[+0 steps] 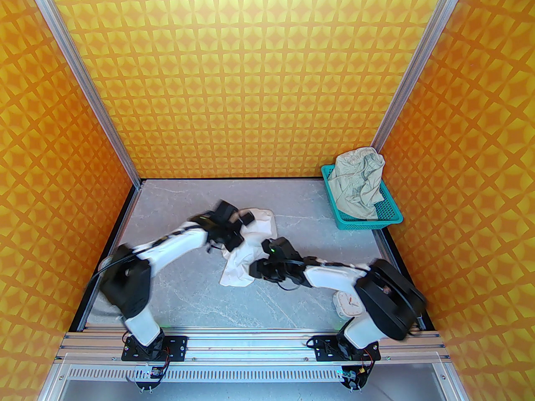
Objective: Fold and stack the mixed laundry pile
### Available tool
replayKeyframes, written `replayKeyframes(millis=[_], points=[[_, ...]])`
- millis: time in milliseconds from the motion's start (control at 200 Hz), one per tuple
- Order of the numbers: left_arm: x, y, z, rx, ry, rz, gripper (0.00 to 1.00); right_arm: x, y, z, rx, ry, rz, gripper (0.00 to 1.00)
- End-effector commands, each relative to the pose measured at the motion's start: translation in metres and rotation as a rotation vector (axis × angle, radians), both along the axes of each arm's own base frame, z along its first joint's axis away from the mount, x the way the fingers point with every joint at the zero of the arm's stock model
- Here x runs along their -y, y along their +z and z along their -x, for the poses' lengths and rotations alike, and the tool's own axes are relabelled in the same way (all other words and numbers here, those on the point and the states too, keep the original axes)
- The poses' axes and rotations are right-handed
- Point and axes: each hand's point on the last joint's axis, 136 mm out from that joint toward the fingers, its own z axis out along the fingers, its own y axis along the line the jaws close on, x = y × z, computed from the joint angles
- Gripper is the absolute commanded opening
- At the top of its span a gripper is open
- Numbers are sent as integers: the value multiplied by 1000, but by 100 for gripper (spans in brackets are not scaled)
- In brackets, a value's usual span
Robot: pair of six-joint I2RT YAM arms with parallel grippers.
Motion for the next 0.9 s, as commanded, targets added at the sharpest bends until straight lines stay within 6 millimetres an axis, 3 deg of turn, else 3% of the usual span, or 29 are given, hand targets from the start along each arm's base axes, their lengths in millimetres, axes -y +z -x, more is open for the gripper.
replayKeyframes(millis=[0,85,140,195,255,435,590,605,655,835,895], points=[[5,5,7,-45,-1,105,0,-20,2,-23,29,-4,-40,41],[-2,16,4,-43,39,143,0,-15,-4,-33,39,-24,2,20],[-10,35,2,-21,71,191,0,-3,2,-42,65,-50,32,8],[-23,59,-2,14,111,242,0,18,15,-51,106,-73,75,0],[-39,84,-5,58,162,285,0,47,36,-62,168,-100,160,0],[-74,157,9,211,221,365,0,121,140,-75,462,-139,425,0],[-103,222,36,369,265,371,0,162,240,-73,653,-203,512,0],[-108,235,44,405,272,374,0,166,253,-71,674,-211,517,0],[-121,250,55,442,309,352,0,173,283,-65,726,-223,528,0],[-143,285,84,480,370,329,0,202,358,-43,840,-286,581,0],[-147,316,100,548,358,359,0,216,384,-34,888,-331,610,0]])
